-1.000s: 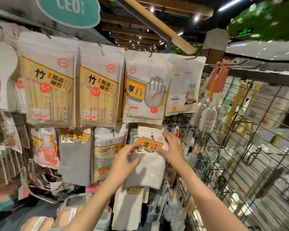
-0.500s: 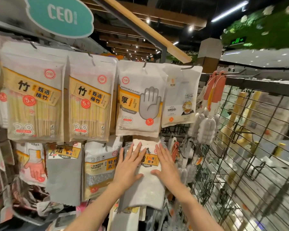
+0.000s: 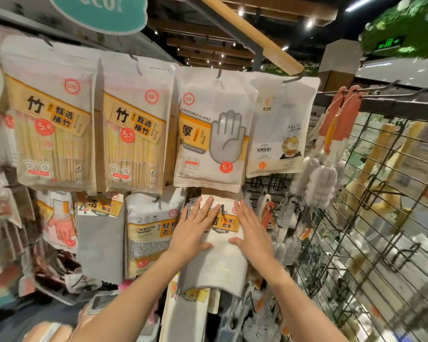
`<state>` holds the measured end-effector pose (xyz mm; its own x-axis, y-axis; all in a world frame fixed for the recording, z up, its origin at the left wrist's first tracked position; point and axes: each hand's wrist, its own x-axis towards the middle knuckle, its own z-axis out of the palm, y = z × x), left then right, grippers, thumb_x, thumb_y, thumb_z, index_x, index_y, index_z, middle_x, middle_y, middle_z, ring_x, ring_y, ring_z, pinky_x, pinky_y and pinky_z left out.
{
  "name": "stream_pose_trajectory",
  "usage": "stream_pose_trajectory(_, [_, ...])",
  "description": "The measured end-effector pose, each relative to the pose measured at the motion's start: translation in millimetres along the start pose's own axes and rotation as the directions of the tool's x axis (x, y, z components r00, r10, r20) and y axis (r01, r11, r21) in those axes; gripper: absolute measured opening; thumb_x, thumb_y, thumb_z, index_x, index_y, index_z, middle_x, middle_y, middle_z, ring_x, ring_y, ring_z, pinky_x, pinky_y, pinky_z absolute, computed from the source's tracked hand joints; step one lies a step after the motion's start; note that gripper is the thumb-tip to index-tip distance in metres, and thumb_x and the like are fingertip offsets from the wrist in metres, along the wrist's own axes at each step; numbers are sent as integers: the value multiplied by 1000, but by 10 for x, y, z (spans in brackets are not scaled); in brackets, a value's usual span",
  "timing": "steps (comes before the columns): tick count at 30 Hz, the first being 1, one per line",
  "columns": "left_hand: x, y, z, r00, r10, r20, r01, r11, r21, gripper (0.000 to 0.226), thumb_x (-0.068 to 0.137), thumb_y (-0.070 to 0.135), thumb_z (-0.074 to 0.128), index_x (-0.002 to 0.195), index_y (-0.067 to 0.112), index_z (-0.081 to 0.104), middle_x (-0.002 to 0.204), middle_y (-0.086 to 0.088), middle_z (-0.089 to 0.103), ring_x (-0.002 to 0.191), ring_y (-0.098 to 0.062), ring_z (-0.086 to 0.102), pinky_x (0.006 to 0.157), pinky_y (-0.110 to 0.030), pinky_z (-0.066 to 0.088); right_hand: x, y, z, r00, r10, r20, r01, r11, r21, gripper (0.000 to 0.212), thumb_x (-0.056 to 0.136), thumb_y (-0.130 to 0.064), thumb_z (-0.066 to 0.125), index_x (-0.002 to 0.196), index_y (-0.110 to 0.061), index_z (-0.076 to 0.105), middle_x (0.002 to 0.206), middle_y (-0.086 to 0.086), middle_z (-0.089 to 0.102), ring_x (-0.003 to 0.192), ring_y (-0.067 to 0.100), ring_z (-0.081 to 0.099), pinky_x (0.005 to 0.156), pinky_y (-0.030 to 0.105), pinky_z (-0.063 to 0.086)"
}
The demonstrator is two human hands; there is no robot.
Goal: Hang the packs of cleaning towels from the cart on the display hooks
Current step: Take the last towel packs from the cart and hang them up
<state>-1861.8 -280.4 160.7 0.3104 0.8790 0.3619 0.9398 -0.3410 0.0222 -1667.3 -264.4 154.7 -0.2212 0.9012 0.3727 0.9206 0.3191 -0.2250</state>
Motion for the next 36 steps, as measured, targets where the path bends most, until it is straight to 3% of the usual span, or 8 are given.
stream_pose_trajectory(10, [128, -92, 86, 1000, -5, -8, 5, 1000, 15, 110, 83, 44, 67, 140, 38, -27, 145, 14, -38, 134, -18, -37, 112, -38, -19, 109, 28, 27, 1000, 8, -1, -8, 1000, 2, 103, 82, -39, 67, 140, -44, -18, 147, -25, -21, 136, -1, -17, 116, 34, 7])
stream_pose_trajectory(16, [226, -135, 144, 999, -15, -37, 15, 1000, -7, 108, 83, 41, 68, 141, 39, -23, 148, 11, -27, 136, -19, -29, 110, -36, -20, 205, 79, 75, 1000, 0, -15, 0, 1000, -15, 100, 82, -41, 66, 144, -37, -13, 148, -21, -20, 137, 0, -16, 117, 37, 14])
stream_pose_trajectory(20, [276, -145, 177, 998, -15, -56, 15, 1000, -4, 105, 85, 41, 66, 140, 39, -24, 151, 9, -22, 141, -20, -22, 110, -36, -18, 276, 117, 111, 999, 4, -34, -5, 1000, -24, 91, 82, -40, 67, 151, -31, 8, 147, -21, -18, 137, 0, -15, 116, 39, 21])
stream_pose_trajectory(24, [328, -168, 189, 998, -25, -56, 25, 1000, -7, 102, 86, 41, 64, 141, 38, -21, 161, 0, -3, 148, -25, -3, 113, -37, -12, 336, 121, 149, 998, 2, -62, -3, 1000, -17, 84, 80, -39, 69, 148, -27, 22, 158, -11, 1, 144, 6, -2, 115, 40, 27])
stream_pose_trajectory(32, [427, -217, 238, 998, -27, -61, 25, 999, -30, 92, 86, 40, 65, 153, 31, 2, 160, -3, 16, 146, -25, 13, 118, -41, 6, 425, 151, 166, 997, -7, -77, 7, 1000, -8, 98, 78, -40, 70, 151, -32, 4, 159, -8, 5, 143, 7, -3, 114, 38, 29])
stream_pose_trajectory(36, [473, -244, 241, 996, -14, -87, 13, 1000, -17, 89, 84, 40, 67, 153, 28, 12, 152, -1, 29, 140, -23, 25, 116, -41, 15, 471, 158, 174, 997, -17, -75, 17, 1000, -2, 97, 78, -40, 71, 151, -31, 7, 159, -9, 6, 143, 6, -2, 115, 37, 26])
